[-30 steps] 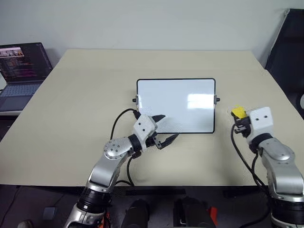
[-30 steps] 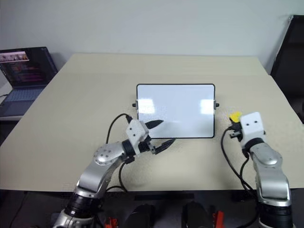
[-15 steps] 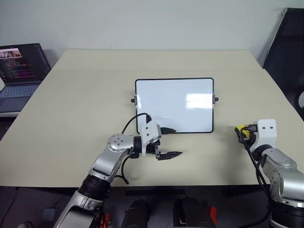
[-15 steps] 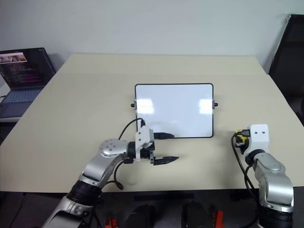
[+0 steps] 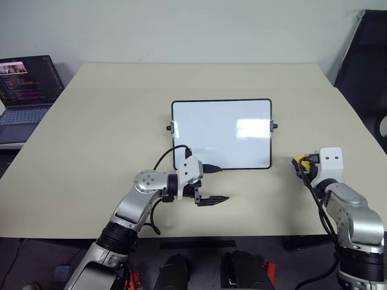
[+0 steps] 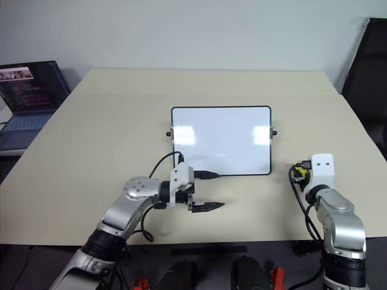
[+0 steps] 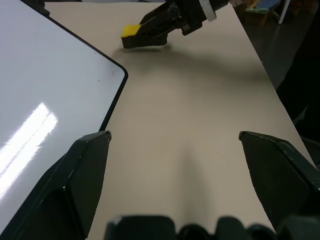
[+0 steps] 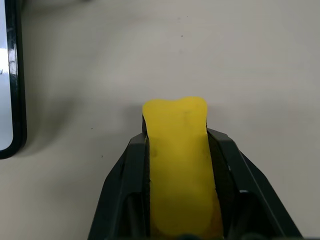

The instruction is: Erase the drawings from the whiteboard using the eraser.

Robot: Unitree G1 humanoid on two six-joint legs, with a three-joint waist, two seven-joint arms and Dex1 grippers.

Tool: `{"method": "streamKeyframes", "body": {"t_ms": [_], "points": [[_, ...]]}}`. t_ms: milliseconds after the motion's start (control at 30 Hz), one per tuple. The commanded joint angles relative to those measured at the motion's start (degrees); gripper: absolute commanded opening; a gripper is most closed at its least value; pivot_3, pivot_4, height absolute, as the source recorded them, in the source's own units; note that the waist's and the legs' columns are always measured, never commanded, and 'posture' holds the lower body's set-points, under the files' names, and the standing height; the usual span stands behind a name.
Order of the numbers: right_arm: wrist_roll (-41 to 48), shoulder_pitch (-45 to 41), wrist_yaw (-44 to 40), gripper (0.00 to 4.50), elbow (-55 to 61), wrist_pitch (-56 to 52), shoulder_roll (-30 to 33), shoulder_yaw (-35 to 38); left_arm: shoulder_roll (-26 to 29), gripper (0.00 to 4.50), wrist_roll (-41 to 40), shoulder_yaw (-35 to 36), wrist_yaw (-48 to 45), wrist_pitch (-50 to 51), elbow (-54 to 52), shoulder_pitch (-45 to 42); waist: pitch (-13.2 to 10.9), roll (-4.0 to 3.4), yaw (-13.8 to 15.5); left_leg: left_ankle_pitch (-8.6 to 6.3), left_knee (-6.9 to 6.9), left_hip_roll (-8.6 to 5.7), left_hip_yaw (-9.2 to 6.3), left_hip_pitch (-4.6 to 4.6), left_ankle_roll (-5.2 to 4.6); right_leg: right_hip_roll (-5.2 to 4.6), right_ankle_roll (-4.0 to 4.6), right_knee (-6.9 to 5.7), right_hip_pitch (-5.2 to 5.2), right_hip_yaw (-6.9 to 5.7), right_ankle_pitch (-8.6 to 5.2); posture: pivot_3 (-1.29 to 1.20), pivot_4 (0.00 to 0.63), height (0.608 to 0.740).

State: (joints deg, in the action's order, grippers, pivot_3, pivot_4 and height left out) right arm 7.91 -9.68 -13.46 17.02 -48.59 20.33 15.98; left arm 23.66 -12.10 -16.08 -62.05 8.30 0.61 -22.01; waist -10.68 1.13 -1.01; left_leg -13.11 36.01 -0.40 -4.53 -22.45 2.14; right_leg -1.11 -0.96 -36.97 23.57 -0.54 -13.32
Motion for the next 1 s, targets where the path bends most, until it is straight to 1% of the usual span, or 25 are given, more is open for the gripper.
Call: {"method": "streamKeyframes", "body": {"t_ms": [33,233,433,533,567,833,1000], "points": [[0.4,-0.6,0.5,1.22,0.5,1.4,0.0,-0.4,0.2,4.5,1.0,0.0,0.9,-1.3,-0.9,0.1,0.0,0.0,0.0,0.0,0.0,0.0,0.0,0.01,0.0,0.0,0.0,-0.01,0.0,-0.01,0.0,0.0,0.15,0.74],[0.3,0.2,0.9,1.22,0.4,1.9,-0.3,-1.2,0.2,4.5,1.1,0.0,1.1,-1.0,-1.5,0.3,0.0,0.0,0.0,0.0,0.0,0.01,0.0,0.01,0.0,0.01,0.0,-0.01,0.0,0.0,0.0,0.0,0.15,0.74],[0.8,0.8,1.0,3.19,1.0,2.0,-0.5,-1.4,0.4,4.5,0.8,0.1,1.0,-0.6,-1.8,0.2,0.0,0.0,0.0,0.0,0.0,0.0,0.0,0.01,0.0,0.01,0.0,-0.02,0.0,0.0,0.0,0.0,0.15,0.74],[0.4,0.9,1.4,4.35,1.0,2.1,-0.3,-1.6,0.6,4.5,0.8,0.1,0.9,-0.5,-1.7,0.1,0.0,0.0,0.0,0.0,0.0,0.01,0.0,0.02,0.0,0.01,0.0,-0.03,0.0,0.0,0.0,0.0,0.15,0.74],[0.3,0.9,1.5,4.47,1.1,2.2,-0.2,-1.5,0.6,4.5,0.8,0.1,0.9,-0.5,-1.7,0.1,0.0,0.0,0.0,0.0,0.0,0.01,0.0,0.02,0.0,0.01,0.0,-0.04,0.0,0.0,0.0,0.0,0.15,0.74],[0.3,0.2,2.6,4.47,1.3,2.3,-0.2,-1.0,0.5,4.5,0.6,0.0,0.8,-0.3,-1.7,0.0,0.0,0.0,0.0,0.0,0.01,0.01,0.0,0.02,0.0,0.01,0.0,-0.05,0.0,0.0,0.0,0.0,0.15,0.74],[-0.4,0.6,3.5,4.47,3.8,4.0,0.6,-0.2,0.9,4.5,0.5,1.0,2.2,0.3,-3.3,1.1,0.0,0.0,0.0,0.0,0.01,0.01,0.0,0.02,0.0,0.01,0.0,-0.06,0.0,0.01,0.0,0.0,0.15,0.74]]}}
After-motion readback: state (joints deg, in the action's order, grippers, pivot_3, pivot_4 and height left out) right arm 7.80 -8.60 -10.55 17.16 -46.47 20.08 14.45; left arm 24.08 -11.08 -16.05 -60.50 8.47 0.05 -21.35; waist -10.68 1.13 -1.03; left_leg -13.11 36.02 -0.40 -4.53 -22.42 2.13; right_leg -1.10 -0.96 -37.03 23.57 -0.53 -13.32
